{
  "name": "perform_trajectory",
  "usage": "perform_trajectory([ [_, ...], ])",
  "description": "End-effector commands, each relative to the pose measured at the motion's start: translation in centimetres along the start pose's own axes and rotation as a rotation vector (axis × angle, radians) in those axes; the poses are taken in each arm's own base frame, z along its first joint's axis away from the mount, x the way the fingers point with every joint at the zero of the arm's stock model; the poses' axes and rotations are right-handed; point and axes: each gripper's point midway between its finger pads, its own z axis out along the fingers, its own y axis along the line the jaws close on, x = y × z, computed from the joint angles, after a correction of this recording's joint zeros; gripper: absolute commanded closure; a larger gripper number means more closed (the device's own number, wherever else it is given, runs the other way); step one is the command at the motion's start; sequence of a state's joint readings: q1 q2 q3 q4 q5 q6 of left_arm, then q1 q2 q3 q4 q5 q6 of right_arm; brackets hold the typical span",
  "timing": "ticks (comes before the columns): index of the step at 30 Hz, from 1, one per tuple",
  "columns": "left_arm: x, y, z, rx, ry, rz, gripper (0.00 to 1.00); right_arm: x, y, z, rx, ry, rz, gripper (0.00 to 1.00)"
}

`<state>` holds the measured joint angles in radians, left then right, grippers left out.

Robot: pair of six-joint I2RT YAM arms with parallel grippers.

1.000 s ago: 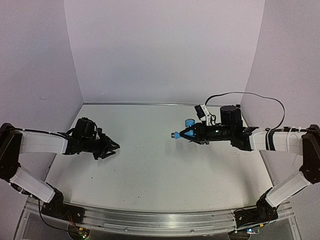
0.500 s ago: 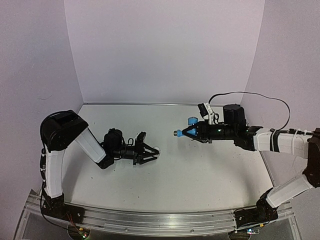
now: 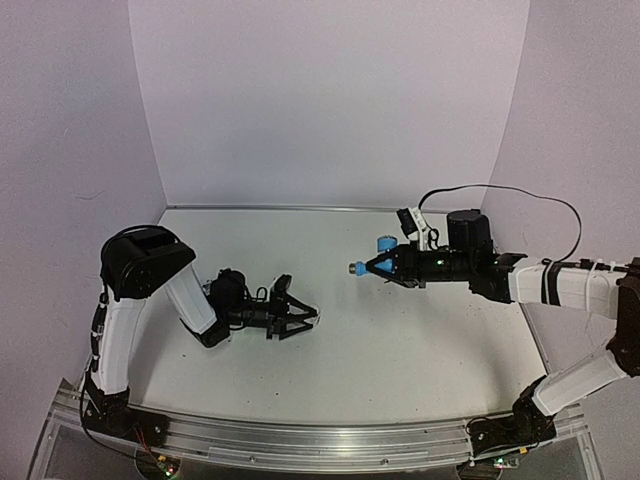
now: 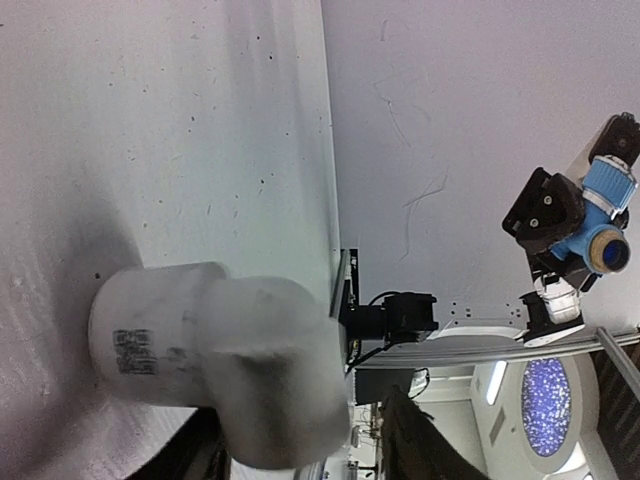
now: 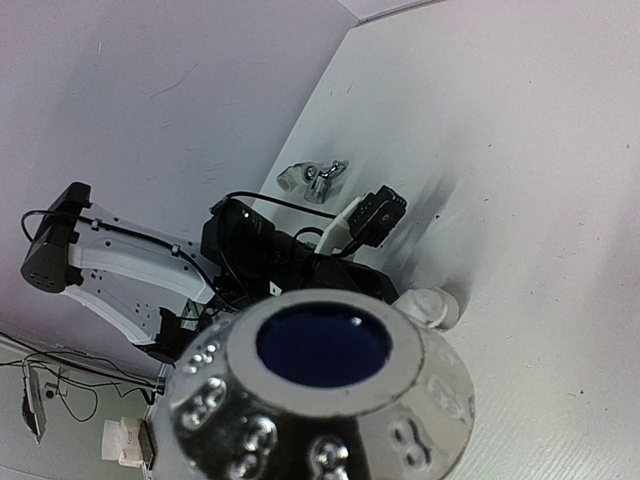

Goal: Install the water faucets

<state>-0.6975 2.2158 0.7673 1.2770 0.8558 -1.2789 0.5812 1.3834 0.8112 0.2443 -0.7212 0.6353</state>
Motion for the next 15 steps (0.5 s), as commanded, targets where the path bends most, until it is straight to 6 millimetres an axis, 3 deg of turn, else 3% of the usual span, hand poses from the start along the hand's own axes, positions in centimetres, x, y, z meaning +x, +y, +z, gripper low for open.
perform_trajectory([
  [1, 0.6, -0.6, -1.3, -0.01, -0.028, 0.051, 0.38, -1.1, 1.6, -0.7, -0.031, -0.047, -0.057, 1.0],
  [4, 1.5, 0.9, -2.7, -0.131, -0.037, 0.048, 0.27, -1.2, 1.7, -0.9, -0.031, -0.052, -0.065, 1.0],
  [6, 1.7, 0.3, -3.5, -0.152, -0.053, 0.058, 0.24, -1.3, 1.8, -0.9, -0.029, -0.055, -0.069, 1.0],
  [9, 2.0, 0.3, -4.7, -0.269, -0.054, 0.086, 0.07, -1.2, 1.6, -0.8, -0.026, -0.051, -0.068, 1.0],
  [10, 2.0, 0.5, -4.8, -0.289, -0.052, 0.085, 0.07, -1.2, 1.6, -0.8, -0.026, -0.05, -0.069, 1.0],
  [12, 1.0, 2.2, -6.4, -0.515, -0.089, 0.077, 0.03, -1.2, 1.6, -0.7, -0.026, -0.049, -0.074, 1.0],
  [15, -1.5, 1.5, -7.4, -0.66, -0.169, 0.055, 0.0, -1.5, 1.7, -0.8, -0.018, -0.056, -0.084, 1.0],
])
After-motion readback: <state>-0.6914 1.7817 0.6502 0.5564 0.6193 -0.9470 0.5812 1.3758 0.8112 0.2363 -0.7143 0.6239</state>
